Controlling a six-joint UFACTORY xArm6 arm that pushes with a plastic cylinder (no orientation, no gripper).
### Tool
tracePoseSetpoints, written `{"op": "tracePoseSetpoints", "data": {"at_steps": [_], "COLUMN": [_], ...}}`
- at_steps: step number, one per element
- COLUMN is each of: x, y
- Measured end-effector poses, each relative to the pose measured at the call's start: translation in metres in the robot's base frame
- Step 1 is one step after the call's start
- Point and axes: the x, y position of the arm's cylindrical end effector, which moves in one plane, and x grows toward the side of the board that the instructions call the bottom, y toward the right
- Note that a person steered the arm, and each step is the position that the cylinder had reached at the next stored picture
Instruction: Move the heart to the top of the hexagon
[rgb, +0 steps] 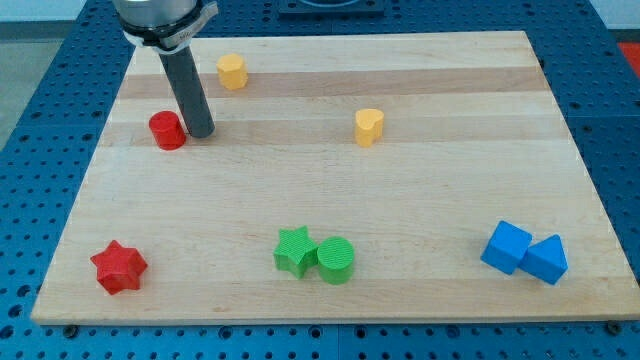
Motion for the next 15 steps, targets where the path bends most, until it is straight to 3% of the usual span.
{"op": "tracePoseSetpoints", "data": {"at_steps": [1, 2, 3, 7, 10, 12, 15], "x": [0.030, 0.036, 0.036, -0.016, -0.022, -0.024, -0.012], "y": [0.084, 0.204, 0.233, 0.219, 0.093, 0.070, 0.135]}}
